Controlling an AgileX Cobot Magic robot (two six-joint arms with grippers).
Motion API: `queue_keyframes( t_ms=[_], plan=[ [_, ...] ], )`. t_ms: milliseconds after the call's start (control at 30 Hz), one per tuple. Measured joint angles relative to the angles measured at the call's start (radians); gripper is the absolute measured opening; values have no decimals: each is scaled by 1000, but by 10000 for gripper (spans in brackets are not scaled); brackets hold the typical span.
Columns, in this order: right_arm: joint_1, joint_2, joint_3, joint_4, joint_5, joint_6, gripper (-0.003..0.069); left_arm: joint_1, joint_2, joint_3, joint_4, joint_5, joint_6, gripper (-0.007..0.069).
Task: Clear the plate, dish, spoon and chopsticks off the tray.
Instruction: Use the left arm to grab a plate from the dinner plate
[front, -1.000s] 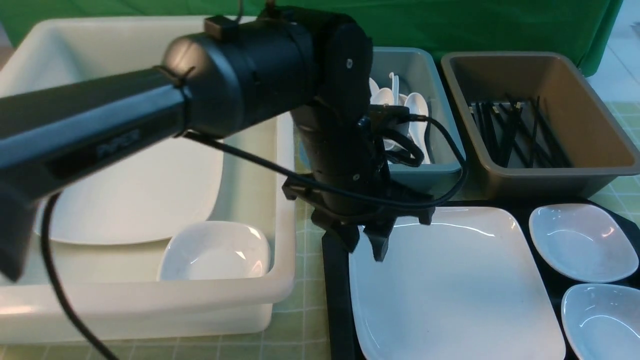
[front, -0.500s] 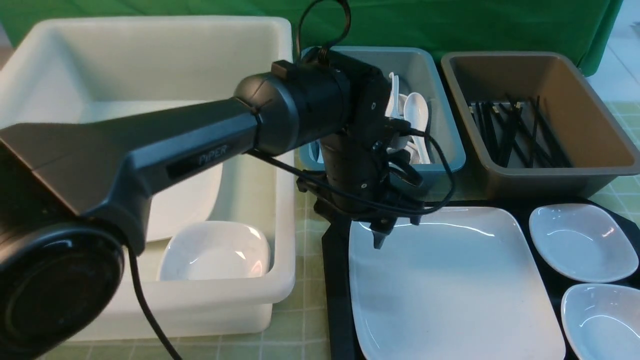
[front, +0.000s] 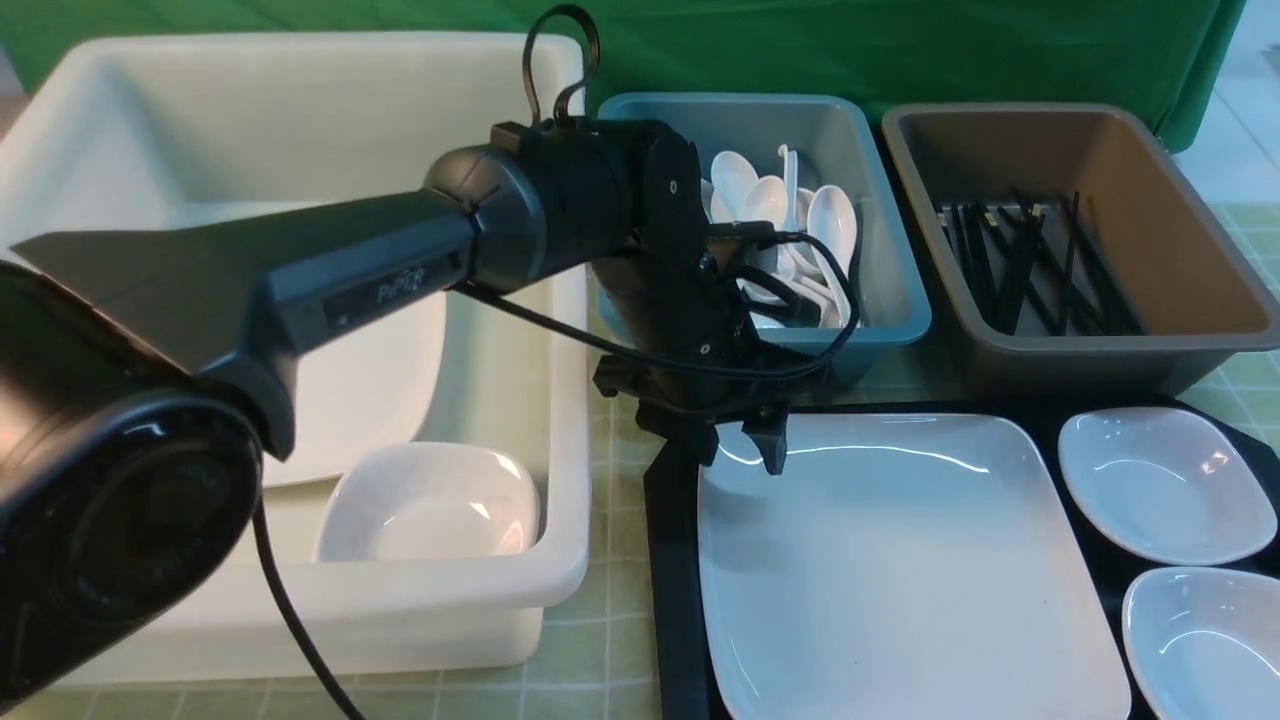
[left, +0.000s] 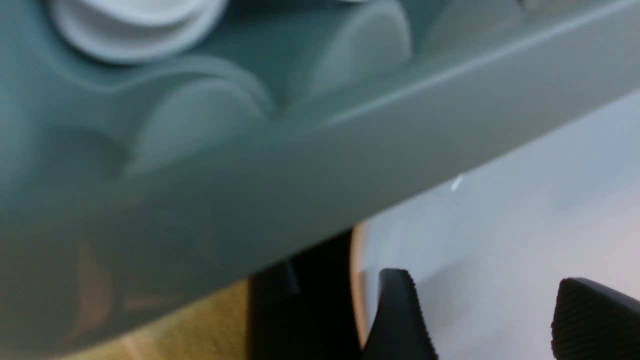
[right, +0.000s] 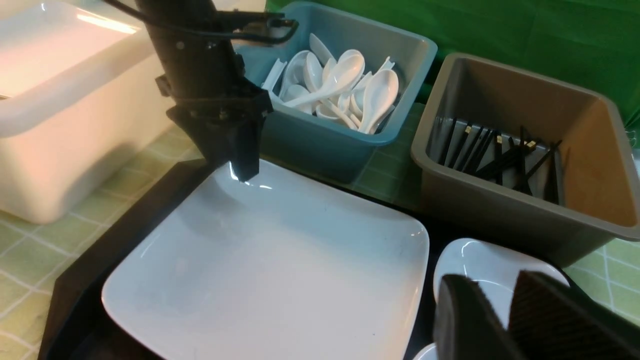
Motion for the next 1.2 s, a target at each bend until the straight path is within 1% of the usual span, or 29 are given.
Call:
queue_keyframes(
  t_ms=[167, 400, 700, 867, 1067, 1200],
  plan=[
    [0, 0, 0, 0, 0, 0, 145, 0, 5, 0, 6, 4, 12, 378],
    [0, 0, 0, 0, 0, 0, 145, -3, 5, 0, 86, 6, 12, 378],
    [0, 0, 0, 0, 0, 0, 151, -4, 12, 0, 94, 3, 12, 378],
    [0, 0, 0, 0, 0, 0, 158, -5, 43, 0, 58, -9, 26, 378],
    [0, 0, 0, 0, 0, 0, 163, -5, 60, -1, -14, -8, 54, 378],
    [0, 0, 0, 0, 0, 0, 165, -4, 60, -1, -36, 0, 68, 378]
  ],
)
